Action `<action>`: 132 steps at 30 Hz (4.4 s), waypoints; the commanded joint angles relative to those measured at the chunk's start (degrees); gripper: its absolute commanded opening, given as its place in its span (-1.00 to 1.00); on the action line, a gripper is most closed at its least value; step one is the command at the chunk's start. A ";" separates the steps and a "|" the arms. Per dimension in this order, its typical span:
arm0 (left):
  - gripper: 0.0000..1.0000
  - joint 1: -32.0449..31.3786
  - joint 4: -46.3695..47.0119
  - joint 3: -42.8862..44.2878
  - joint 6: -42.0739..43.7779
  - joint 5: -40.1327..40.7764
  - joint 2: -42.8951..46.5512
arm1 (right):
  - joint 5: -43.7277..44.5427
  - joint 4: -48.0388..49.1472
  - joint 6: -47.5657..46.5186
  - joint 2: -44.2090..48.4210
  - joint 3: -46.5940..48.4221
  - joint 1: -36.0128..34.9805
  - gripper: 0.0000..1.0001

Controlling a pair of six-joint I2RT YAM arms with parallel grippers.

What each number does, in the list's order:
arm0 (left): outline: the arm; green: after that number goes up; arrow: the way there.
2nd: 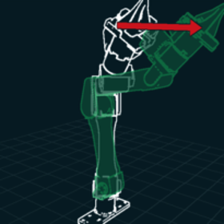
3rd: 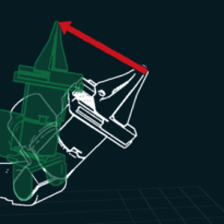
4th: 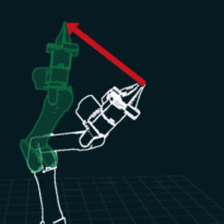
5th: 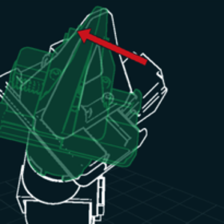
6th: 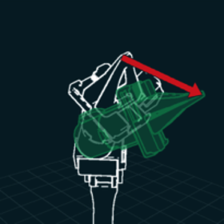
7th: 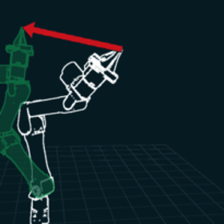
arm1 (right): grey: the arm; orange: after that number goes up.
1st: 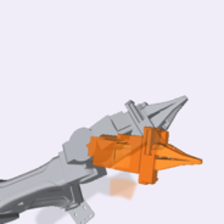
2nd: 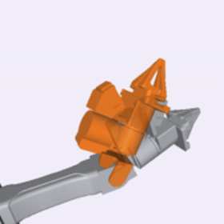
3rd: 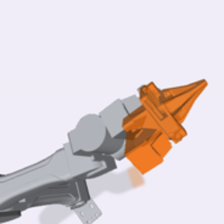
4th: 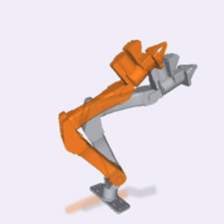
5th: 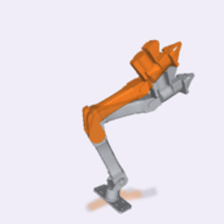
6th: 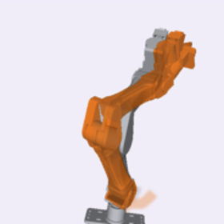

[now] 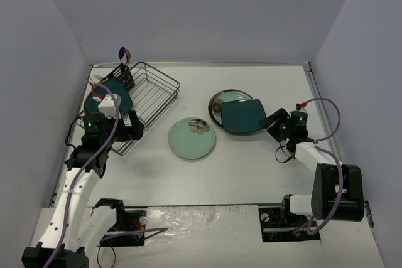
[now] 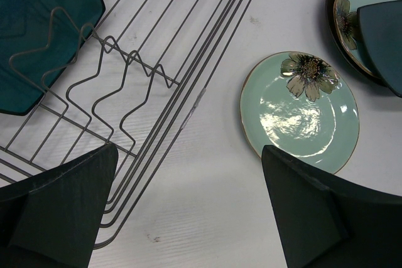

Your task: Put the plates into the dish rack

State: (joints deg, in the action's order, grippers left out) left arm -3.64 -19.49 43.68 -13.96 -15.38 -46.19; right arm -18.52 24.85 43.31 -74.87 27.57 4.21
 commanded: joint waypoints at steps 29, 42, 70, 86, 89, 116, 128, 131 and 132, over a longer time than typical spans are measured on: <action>0.94 -0.14 2.17 2.54 0.33 0.17 -0.21 | -6.96 16.46 -2.35 -16.57 9.49 -2.80 -0.25; 0.94 -0.07 2.18 2.46 0.17 0.02 -0.11 | -8.90 16.43 -2.18 -18.88 11.88 -2.98 -0.63; 0.94 -29.39 20.78 8.67 -33.72 11.44 -20.63 | -12.43 -0.41 2.99 2.11 4.91 -3.33 -1.00; 0.83 -34.64 33.05 22.54 -45.02 5.72 -51.09 | -17.52 1.33 -0.87 -0.23 0.55 -3.33 -1.00; 0.75 -35.26 32.64 25.68 -46.56 5.17 -55.12 | -18.00 1.97 -0.92 -0.66 0.21 -3.33 -1.00; -0.24 -36.44 39.69 27.40 -50.15 0.73 -62.87 | -20.57 4.64 -1.56 -2.06 0.70 -3.26 -1.00; -0.78 -36.96 52.58 19.52 -50.16 -0.45 -51.24 | -24.90 3.45 -0.77 3.86 2.53 -3.50 -1.00; -0.98 -37.04 56.10 17.92 -50.97 -1.10 -48.70 | -25.64 2.80 -0.70 4.98 3.22 -3.50 -0.99; -1.00 -37.05 57.09 17.42 -51.43 -1.17 -47.68 | -25.89 2.78 -0.61 5.38 3.37 -3.50 -0.93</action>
State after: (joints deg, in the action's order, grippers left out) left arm -38.74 22.57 59.73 -64.55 -12.27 -101.92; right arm -37.14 22.66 42.30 -73.48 27.04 1.89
